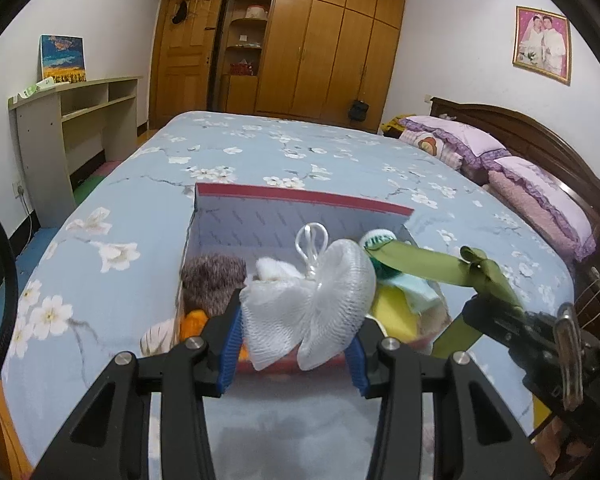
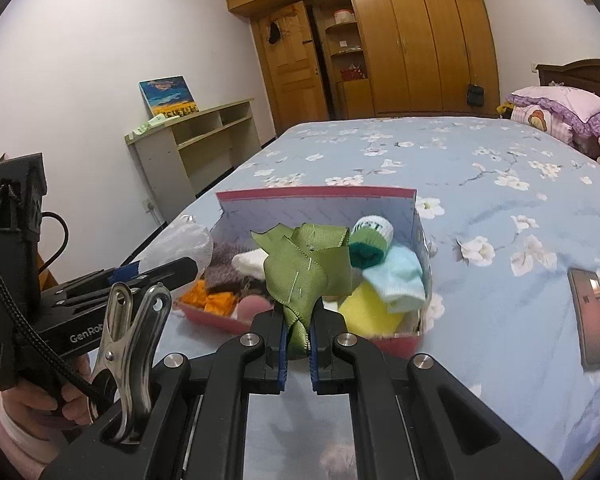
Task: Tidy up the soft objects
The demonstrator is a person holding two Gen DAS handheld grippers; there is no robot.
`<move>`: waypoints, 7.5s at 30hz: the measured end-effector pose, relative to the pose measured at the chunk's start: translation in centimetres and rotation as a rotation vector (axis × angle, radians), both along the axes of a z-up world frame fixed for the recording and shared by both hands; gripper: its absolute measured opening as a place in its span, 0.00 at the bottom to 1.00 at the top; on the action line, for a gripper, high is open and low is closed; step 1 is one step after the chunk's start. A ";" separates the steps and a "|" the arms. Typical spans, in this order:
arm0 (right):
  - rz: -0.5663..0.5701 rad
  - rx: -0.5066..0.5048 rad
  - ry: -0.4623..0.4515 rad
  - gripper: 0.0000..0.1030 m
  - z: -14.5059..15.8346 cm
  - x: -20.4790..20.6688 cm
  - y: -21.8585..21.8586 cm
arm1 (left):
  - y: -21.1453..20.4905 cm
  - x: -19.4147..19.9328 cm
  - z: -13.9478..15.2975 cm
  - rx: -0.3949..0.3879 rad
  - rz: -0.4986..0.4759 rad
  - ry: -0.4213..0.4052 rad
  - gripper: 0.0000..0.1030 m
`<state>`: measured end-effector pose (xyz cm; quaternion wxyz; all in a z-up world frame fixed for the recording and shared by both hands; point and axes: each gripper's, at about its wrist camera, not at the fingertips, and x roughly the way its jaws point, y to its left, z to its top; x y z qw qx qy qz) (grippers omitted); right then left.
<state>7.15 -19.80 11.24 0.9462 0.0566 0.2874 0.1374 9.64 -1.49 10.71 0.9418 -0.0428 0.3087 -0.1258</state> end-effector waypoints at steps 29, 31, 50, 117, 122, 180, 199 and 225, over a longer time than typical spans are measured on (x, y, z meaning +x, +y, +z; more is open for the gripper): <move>0.036 -0.025 0.101 0.08 -4.1 11.5 2.0 | -0.3 8.7 -6.7 -0.017 0.052 0.097 0.49; 0.037 -0.033 0.108 0.08 -4.4 12.1 2.1 | -0.5 8.7 -6.9 -0.010 0.048 0.090 0.52; 0.010 -0.063 0.122 0.29 -5.7 14.0 2.4 | -1.1 8.8 -7.5 0.020 0.035 0.087 0.63; -0.083 -0.010 0.095 0.62 -5.7 -0.7 -0.6 | -0.4 -2.3 -4.7 0.084 0.069 0.066 1.00; -0.083 -0.050 0.130 0.62 -7.0 -1.1 -0.3 | -0.6 -2.1 -5.8 0.101 0.073 0.099 1.00; -0.112 -0.077 0.230 0.62 -11.9 0.9 -0.4 | -2.1 0.6 -12.1 0.161 0.100 0.253 0.99; -0.112 -0.083 0.225 0.62 -11.8 0.6 -0.3 | -2.1 0.6 -12.4 0.165 0.108 0.248 0.99; -0.112 -0.084 0.224 0.62 -11.9 0.5 -0.2 | -2.2 0.5 -12.4 0.165 0.108 0.248 0.99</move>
